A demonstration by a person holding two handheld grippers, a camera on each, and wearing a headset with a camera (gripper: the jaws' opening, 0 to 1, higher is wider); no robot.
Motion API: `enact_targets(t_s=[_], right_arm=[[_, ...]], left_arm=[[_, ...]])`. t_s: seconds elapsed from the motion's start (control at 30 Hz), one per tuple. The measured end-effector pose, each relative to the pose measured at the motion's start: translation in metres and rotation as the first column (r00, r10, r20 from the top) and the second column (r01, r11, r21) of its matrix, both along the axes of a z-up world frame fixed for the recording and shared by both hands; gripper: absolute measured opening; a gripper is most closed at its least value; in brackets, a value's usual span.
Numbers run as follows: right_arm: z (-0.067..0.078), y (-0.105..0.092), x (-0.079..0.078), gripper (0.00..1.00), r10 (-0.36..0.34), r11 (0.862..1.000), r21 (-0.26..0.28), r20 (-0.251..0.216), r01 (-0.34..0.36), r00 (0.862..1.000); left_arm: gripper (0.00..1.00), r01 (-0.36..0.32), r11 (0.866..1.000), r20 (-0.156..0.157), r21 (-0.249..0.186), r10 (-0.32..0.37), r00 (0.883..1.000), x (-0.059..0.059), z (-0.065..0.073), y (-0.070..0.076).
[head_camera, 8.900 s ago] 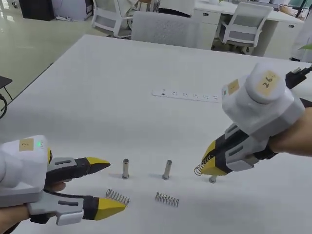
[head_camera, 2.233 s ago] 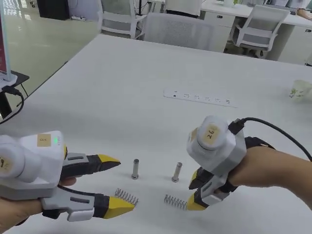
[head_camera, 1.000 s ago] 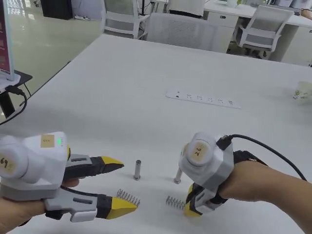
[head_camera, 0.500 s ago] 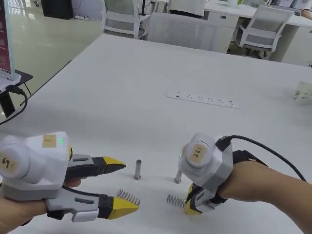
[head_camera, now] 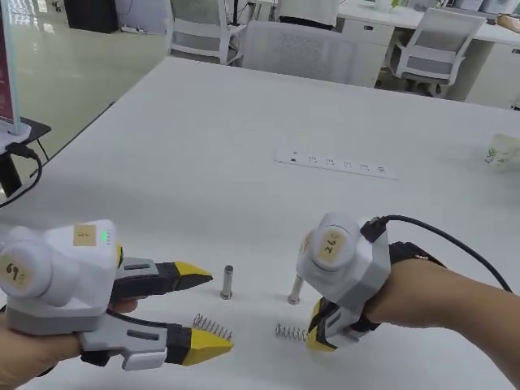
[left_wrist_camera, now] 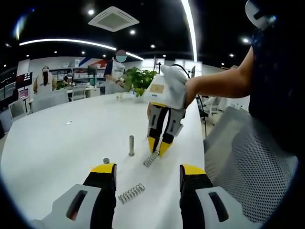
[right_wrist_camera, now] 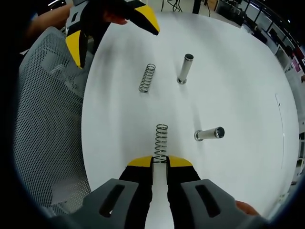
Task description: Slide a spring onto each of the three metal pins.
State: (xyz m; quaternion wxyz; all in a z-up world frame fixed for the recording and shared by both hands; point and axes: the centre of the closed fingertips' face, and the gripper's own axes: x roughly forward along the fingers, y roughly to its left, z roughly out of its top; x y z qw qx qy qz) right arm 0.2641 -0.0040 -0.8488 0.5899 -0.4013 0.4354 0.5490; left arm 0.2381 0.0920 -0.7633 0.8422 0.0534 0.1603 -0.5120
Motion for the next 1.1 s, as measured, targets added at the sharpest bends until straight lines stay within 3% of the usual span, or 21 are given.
enact_targets(t_s=[0.3,0.83,1.1], right_arm=[[0.012,-0.001,-0.003,0.08,-0.007,1.000,0.025,-0.007,0.007,1.000],[0.057,0.015,-0.010,0.08,0.049,0.992,0.114,0.010,-0.050,0.999],[0.073,0.022,-0.018,0.08,0.099,0.985,0.138,0.018,-0.100,0.995]], left_arm=[[0.46,0.012,1.000,0.003,0.001,-0.012,1.000,-0.001,0.001,-0.004],[0.43,0.043,0.999,0.014,-0.022,-0.043,0.999,0.000,0.010,-0.015],[0.41,0.073,0.997,0.022,-0.020,-0.072,0.997,-0.001,0.013,-0.022]])
